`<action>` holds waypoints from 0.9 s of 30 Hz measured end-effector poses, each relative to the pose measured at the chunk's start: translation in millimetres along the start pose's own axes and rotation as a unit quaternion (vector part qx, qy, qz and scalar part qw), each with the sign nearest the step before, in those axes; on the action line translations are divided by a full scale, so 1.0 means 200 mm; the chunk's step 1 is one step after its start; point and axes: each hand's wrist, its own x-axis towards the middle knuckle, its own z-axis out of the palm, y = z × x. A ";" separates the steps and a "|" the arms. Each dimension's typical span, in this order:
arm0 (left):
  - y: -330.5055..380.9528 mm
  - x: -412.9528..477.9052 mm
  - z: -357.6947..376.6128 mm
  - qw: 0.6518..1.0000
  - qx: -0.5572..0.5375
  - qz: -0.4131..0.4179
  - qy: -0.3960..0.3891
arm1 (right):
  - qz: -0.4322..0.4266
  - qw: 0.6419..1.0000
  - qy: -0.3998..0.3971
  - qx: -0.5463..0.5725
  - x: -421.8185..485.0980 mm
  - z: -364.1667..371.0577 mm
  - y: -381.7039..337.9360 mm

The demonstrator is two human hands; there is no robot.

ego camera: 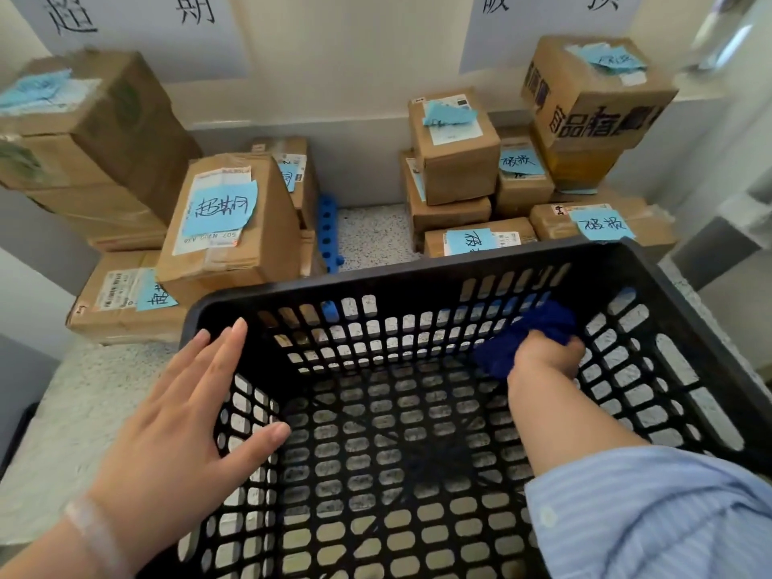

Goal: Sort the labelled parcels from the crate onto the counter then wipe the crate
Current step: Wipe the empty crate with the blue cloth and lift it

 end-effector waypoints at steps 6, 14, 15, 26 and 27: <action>0.00 -0.01 -0.01 1.000 0.001 0.012 -0.006 | 0.012 0.995 -0.056 -0.086 -0.33 0.14 0.07; -0.03 -0.01 0.00 1.000 -0.021 0.016 -0.001 | 0.073 0.974 -0.172 -0.126 -0.78 0.32 0.31; -0.03 -0.01 0.00 1.000 -0.020 0.016 0.000 | 0.082 0.969 -0.192 -0.134 -0.84 0.33 0.33; -0.05 0.00 0.04 1.000 0.002 0.008 -0.002 | 0.188 0.860 -0.470 -0.066 -1.11 0.44 0.49; -0.04 0.00 0.04 1.000 -0.006 0.008 -0.001 | 0.180 0.865 -0.461 -0.090 -1.07 0.43 0.48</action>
